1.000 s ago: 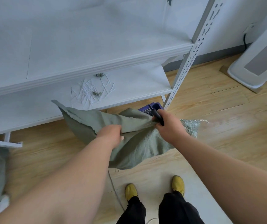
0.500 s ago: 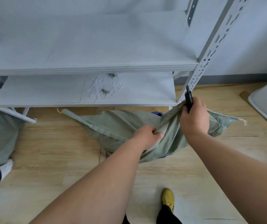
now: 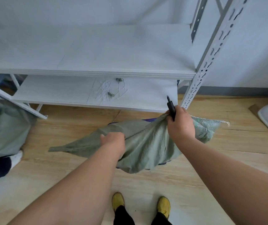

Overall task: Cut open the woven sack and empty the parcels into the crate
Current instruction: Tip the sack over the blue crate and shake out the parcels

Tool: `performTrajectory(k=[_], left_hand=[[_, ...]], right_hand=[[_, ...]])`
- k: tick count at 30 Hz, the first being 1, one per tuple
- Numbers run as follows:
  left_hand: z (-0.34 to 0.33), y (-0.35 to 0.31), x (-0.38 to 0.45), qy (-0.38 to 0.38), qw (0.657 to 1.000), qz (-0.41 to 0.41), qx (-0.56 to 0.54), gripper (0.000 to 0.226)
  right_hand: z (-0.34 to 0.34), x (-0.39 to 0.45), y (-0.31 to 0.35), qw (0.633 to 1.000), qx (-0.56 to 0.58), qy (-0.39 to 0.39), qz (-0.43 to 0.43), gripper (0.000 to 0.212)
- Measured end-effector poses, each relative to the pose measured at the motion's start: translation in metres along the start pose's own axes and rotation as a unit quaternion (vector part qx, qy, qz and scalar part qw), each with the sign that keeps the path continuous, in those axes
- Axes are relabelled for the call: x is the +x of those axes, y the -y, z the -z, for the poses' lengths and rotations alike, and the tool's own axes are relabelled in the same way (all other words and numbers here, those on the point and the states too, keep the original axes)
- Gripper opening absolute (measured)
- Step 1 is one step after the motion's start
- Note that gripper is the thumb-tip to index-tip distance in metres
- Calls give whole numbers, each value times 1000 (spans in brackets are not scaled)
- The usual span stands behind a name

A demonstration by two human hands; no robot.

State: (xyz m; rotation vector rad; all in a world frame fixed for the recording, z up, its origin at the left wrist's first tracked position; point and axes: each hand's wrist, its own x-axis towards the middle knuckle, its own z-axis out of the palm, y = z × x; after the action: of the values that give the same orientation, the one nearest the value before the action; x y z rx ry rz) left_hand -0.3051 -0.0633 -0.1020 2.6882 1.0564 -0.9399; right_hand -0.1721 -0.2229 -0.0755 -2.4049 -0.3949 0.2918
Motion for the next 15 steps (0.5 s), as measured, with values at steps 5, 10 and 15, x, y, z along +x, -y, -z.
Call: performTrajectory(k=[5, 10, 15], left_hand=[[19, 29, 9, -139, 978, 30, -154, 17], [62, 37, 15, -262, 939, -8, -225, 11], [72, 50, 13, -405, 860, 20, -311, 20]], right_hand=[[15, 14, 22, 997, 49, -65, 19, 16], [30, 33, 42, 990, 91, -104, -9, 17], [34, 36, 51, 985, 94, -139, 28, 18]])
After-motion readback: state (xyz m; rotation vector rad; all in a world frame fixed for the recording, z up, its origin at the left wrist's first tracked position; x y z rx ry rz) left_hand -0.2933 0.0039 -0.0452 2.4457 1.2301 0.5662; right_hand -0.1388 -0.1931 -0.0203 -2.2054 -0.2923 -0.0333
